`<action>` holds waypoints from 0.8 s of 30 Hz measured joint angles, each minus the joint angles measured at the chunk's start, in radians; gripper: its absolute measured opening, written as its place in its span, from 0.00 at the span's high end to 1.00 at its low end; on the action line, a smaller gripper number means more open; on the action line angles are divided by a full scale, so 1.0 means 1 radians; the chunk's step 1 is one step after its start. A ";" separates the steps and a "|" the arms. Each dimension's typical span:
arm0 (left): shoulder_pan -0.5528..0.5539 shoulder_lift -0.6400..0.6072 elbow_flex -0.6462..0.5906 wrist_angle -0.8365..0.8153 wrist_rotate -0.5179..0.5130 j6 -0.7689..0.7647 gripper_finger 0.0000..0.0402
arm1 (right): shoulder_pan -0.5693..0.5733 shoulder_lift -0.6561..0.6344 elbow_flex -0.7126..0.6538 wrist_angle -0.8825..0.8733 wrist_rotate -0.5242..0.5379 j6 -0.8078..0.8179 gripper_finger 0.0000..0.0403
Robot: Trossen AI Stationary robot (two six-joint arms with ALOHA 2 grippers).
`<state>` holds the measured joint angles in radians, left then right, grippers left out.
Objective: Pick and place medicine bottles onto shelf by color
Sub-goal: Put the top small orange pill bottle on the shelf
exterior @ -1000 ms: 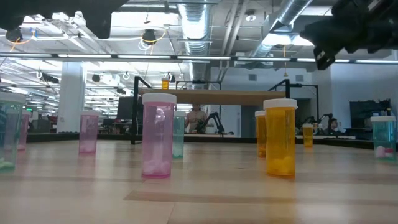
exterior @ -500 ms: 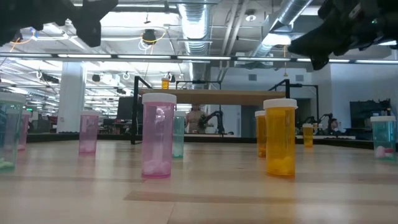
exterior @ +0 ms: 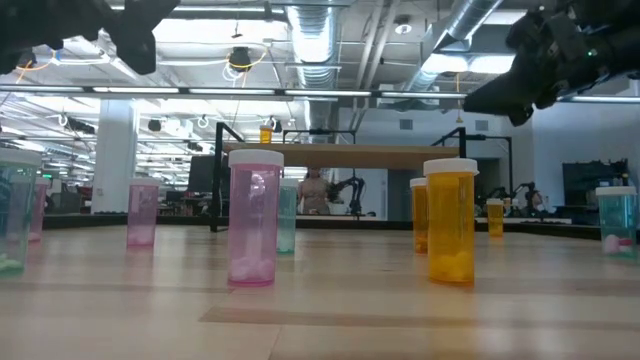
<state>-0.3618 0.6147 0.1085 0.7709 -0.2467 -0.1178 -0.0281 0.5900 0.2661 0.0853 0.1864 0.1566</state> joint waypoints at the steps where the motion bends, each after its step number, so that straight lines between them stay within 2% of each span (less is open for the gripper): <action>1: 0.000 0.000 0.000 -0.002 0.000 -0.001 0.47 | -0.006 -0.004 0.000 -0.007 0.000 0.000 0.72; 5: 0.000 0.000 0.000 -0.012 0.000 -0.015 0.47 | -0.039 -0.004 0.000 -0.037 0.000 -0.031 0.72; 17: 0.000 0.000 0.000 -0.013 0.000 -0.022 0.47 | -0.124 -0.033 0.003 -0.140 0.000 0.011 0.72; 24: 0.000 0.000 0.000 -0.017 -0.001 -0.024 0.47 | -0.174 -0.089 0.083 -0.341 0.000 0.041 0.72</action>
<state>-0.3618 0.6151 0.1085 0.7540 -0.2478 -0.1417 -0.2016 0.5011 0.3492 -0.2557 0.1860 0.1974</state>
